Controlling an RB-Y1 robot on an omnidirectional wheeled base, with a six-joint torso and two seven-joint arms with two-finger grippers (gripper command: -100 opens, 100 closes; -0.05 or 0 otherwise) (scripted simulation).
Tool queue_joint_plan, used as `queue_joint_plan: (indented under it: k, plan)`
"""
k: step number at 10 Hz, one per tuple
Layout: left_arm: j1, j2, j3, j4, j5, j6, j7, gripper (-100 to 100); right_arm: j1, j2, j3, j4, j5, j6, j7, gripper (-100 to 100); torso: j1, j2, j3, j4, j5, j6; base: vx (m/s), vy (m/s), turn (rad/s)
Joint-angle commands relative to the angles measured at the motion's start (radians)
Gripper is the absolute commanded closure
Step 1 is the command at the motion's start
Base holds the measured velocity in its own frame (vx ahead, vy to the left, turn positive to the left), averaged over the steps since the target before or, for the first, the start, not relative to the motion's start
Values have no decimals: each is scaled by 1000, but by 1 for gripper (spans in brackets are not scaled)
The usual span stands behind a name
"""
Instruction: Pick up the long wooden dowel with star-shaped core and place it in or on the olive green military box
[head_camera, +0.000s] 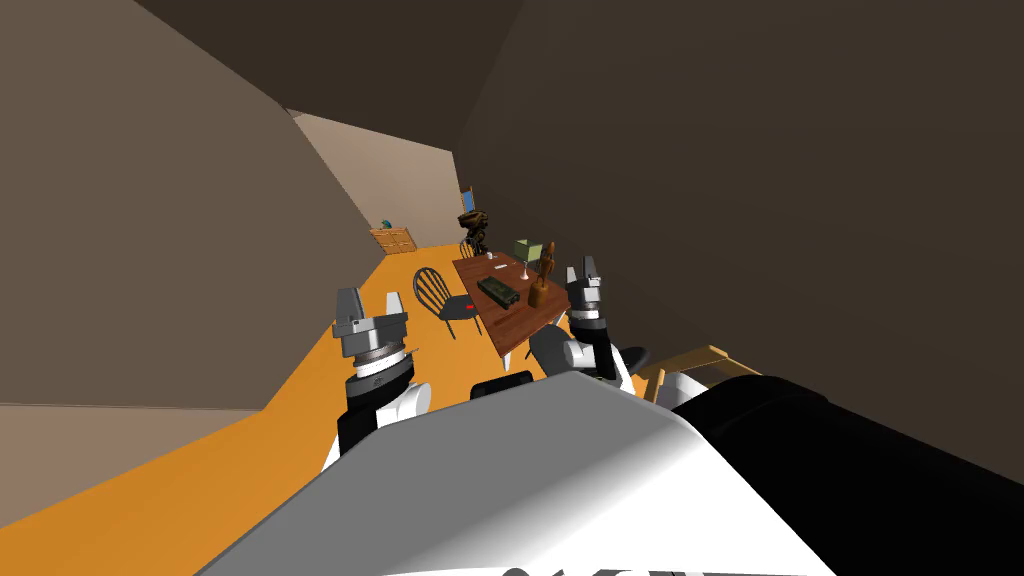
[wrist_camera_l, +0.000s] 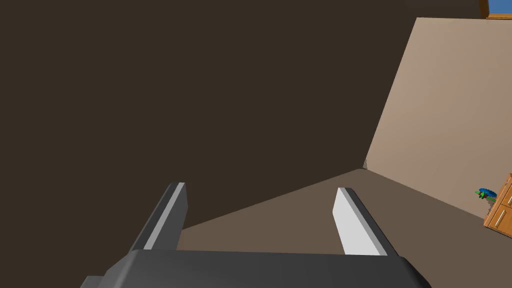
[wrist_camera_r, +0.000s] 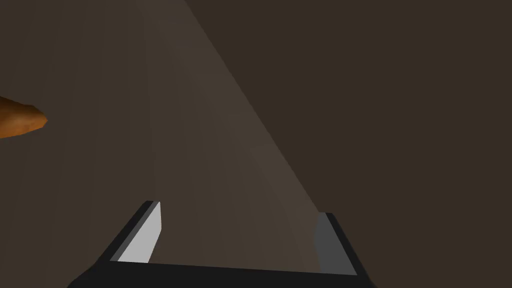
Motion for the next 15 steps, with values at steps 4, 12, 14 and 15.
queue_joint_plan:
  k: [4, 12, 14, 15]
  plan:
    - [0, 0, 0, 0, 0, 0, 0, 0, -36, -121, -9, 45, 93, 17, 42, -100, 3, 3, 2, 1, 1, 0, -45, 49, 58]
    - [0, 0, 0, 0, 0, 0, 0, 0, -117, -338, 16, 210, 313, 51, 167, -100, 5, 2, 1, 0, 1, 0, -43, 73, 111]
    - [0, 0, 0, 0, 0, 0, 0, 0, -129, -378, 27, 243, 365, 56, 190, -100, 4, 2, 1, 0, 1, 0, -31, 68, 95]
    - [0, 0, 0, 0, 0, 0, 0, 0, -140, -416, 40, 279, 391, 59, 213, -100, 4, 2, 1, 0, 1, 0, -22, 93, 189]
